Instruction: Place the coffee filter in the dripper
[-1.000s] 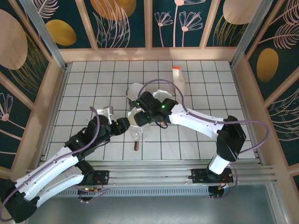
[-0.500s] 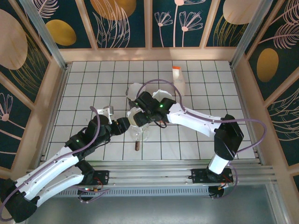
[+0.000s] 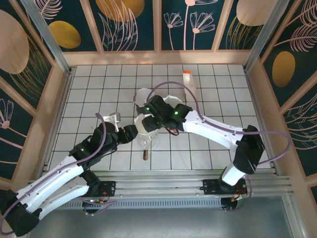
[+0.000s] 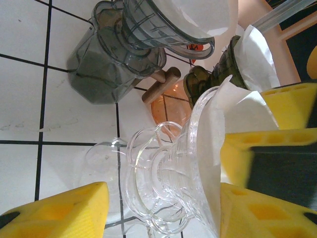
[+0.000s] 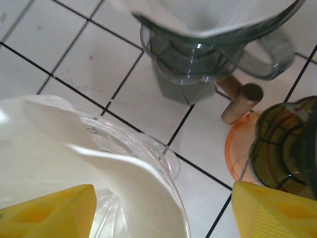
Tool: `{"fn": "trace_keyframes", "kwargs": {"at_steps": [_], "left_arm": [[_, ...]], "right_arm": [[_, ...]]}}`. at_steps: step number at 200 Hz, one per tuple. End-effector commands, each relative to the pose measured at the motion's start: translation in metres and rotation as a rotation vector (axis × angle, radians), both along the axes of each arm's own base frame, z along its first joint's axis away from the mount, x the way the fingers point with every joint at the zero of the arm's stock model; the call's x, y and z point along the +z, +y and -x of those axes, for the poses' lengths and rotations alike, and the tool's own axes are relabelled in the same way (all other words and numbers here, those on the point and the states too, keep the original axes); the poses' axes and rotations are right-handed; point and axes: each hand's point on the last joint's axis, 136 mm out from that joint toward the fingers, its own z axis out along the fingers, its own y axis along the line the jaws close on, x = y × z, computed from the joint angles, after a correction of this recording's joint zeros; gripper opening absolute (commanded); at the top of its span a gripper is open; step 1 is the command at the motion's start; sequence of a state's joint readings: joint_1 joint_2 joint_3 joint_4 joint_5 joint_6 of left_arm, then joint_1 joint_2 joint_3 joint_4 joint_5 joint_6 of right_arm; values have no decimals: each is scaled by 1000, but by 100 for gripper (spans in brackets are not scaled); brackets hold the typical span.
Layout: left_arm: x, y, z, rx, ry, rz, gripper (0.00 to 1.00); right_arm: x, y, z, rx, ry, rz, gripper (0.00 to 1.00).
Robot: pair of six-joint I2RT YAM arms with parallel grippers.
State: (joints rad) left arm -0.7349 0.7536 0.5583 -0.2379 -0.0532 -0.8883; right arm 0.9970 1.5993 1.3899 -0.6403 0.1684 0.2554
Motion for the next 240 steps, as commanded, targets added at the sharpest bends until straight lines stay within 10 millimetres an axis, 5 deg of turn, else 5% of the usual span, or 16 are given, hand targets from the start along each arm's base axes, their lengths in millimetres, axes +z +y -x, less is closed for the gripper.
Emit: {"fn": "trace_keyframes", "kwargs": {"at_steps": [1,99,148,200,240], "left_arm": [[-8,1,1,1,20,0,58],[-9,2,1,9,21,-5,57],[-7,2,0,10,18,-6,58],[-7,2,0,11,18,-5,59],[-8,3,0,13,17,-8,59]], "right_arm": [[19,-9,1,-44,-46,-46,73],[12,-43,13,-112,-50,-24,71],[28,-28,15,-76,-70,-88,71],[13,-25,30,-60,-42,-83,71],[20,-23,29,-50,-62,-92,71]]}}
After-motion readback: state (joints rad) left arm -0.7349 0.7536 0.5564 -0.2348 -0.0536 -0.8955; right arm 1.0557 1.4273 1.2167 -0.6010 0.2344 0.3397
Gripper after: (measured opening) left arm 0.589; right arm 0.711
